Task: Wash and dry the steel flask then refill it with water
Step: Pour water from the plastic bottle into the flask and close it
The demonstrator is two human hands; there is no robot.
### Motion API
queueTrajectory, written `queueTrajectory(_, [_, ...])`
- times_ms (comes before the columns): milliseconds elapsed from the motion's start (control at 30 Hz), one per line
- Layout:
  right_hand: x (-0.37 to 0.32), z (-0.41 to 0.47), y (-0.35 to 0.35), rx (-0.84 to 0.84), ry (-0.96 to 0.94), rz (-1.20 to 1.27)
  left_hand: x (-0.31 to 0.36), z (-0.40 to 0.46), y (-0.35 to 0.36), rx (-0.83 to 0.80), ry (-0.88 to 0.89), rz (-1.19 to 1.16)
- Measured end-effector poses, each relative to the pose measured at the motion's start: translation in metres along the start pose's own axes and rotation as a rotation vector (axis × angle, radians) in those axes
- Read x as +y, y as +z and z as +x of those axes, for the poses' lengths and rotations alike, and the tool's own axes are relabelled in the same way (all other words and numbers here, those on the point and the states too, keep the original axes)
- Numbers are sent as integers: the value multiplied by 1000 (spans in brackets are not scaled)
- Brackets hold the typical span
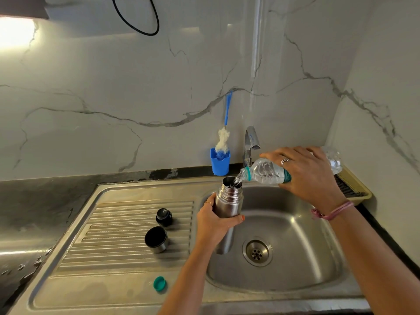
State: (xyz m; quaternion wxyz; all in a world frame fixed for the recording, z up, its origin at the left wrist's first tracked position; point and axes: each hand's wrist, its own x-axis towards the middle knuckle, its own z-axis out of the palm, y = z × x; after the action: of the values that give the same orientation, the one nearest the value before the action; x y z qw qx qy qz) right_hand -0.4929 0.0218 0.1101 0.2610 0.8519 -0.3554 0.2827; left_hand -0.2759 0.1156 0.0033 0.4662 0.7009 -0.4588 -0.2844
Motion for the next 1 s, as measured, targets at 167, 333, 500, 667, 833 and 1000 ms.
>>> queueTrajectory(167, [-1, 2, -2, 23, -11, 20, -1, -1, 0, 12, 8, -6])
queueTrajectory(333, [-1, 2, -4, 35, -19, 33, -1, -1, 0, 10, 4, -9])
queueTrajectory(500, [0, 4, -5, 53, -34, 12, -2, -2, -1, 14, -1, -7])
queueTrajectory(667, [1, 5, -7, 59, -51, 1, -2, -2, 0, 6, -6, 4])
queueTrajectory(833, [3, 6, -6, 57, -56, 0, -2, -2, 0, 4, -17, 6])
queueTrajectory(1000, [6, 6, -3, 35, -62, -10, -2, -3, 0, 7, -18, 1])
